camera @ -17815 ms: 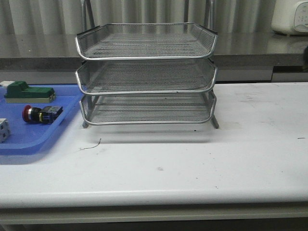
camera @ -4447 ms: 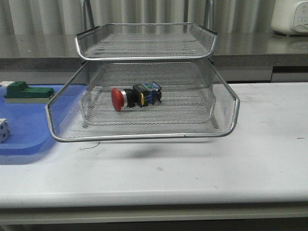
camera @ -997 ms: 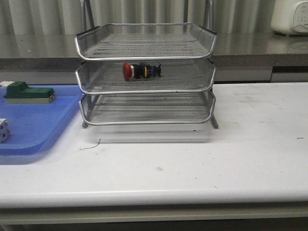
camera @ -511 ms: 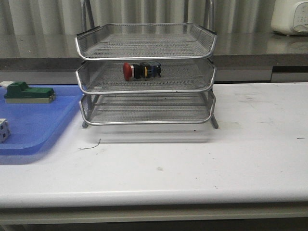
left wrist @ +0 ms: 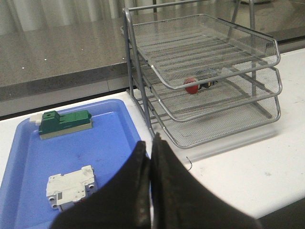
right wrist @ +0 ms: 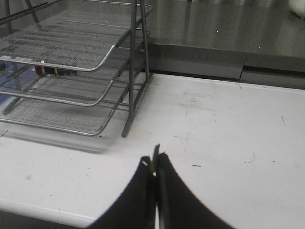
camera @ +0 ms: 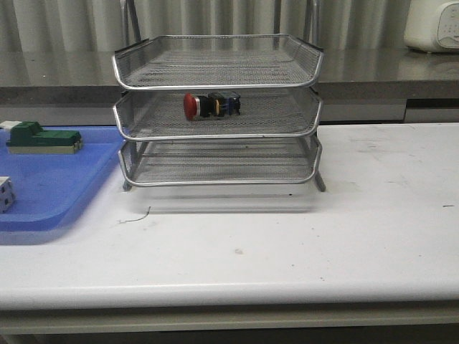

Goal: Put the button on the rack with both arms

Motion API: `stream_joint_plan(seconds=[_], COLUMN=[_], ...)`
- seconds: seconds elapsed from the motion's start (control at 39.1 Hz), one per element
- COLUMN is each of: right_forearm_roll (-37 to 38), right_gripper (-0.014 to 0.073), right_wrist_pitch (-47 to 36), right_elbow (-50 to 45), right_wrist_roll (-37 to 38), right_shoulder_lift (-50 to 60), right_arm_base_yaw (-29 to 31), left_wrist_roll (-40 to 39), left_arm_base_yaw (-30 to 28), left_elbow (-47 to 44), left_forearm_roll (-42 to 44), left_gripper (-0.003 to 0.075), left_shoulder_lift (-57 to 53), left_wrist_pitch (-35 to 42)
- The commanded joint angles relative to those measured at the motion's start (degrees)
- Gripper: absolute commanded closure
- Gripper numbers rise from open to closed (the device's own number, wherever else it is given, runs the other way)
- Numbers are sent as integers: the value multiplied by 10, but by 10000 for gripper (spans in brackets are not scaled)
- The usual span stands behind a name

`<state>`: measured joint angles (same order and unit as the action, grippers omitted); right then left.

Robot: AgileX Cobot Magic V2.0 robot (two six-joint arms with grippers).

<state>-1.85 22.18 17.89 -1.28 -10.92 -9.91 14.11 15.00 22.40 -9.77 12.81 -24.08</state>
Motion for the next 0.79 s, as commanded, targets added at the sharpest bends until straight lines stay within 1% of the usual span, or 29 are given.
stream_joint_plan(seconds=[0.0, 0.31, 0.38, 0.46, 0.54, 0.59, 0.77], right_forearm_roll=[1, 1, 1, 1, 1, 1, 1], right_gripper=[704, 704, 704, 704, 704, 704, 704], right_wrist_pitch=[-49, -49, -49, -49, -49, -49, -49], right_elbow=[15, 15, 15, 15, 15, 15, 15], right_wrist_roll=[-3, -3, -3, -3, -3, -3, -3], right_shoulder_lift=[-5, -5, -5, -5, -5, -5, -5], right_arm_base_yaw=[3, 3, 3, 3, 3, 3, 3], left_wrist_roll=[-5, -5, -6, -31, -82, -106, -130], left_arm_base_yaw=[-2, -2, -2, -6, -22, -39, -97], left_elbow=[16, 13, 1, -22, -54, -76, -156], left_forearm_roll=[-8, -5, 10, 36, 73, 80, 79], left_gripper=[739, 739, 739, 739, 739, 739, 739], left_shoulder_lift=[5, 5, -5, -24, -52, -70, -139], left_wrist_pitch=[46, 49, 65, 90, 108, 114, 120])
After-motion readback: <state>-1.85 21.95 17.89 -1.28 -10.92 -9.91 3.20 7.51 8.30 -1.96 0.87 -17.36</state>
